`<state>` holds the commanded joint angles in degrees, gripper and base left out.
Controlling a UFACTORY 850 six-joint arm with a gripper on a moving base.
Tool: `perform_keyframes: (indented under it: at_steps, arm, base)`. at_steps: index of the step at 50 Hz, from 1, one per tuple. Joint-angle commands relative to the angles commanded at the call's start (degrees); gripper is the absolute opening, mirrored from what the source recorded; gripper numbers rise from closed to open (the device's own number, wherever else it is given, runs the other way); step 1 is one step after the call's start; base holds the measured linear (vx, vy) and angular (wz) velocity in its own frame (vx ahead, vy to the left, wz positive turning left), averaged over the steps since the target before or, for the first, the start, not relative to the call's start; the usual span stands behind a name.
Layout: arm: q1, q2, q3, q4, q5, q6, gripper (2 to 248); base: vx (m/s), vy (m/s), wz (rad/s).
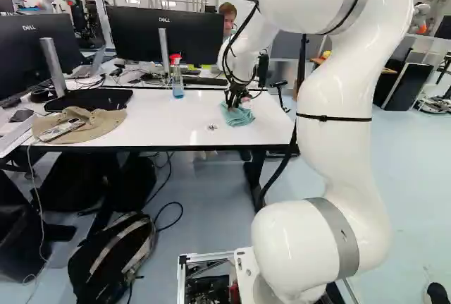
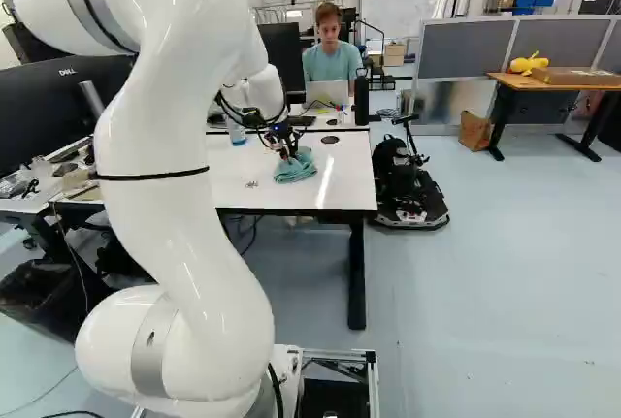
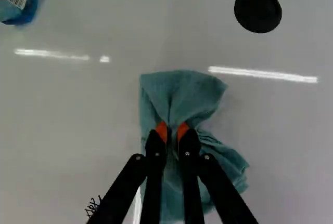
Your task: Clean the table with the green towel
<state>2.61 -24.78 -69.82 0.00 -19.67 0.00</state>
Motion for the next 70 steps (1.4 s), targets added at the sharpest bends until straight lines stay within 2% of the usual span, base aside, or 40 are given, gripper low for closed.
perform_keyframes:
  at_steps: [30, 50, 60, 70]
  arm:
    - [0.36, -7.02, -9.47, 0.00, 0.00, 0.00, 42]
    - [-1.06, -11.35, -15.51, 0.00, 0.00, 0.00, 42]
    - [-2.45, -11.24, -15.36, 0.00, 0.00, 0.00, 42]
    - [-3.41, -9.61, -13.07, 0.00, 0.00, 0.00, 42]
  base:
    - [0.000, 0.000, 0.000]
    - [0.000, 0.000, 0.000]
    - [0.000, 0.000, 0.000]
    - [0.000, 0.000, 0.000]
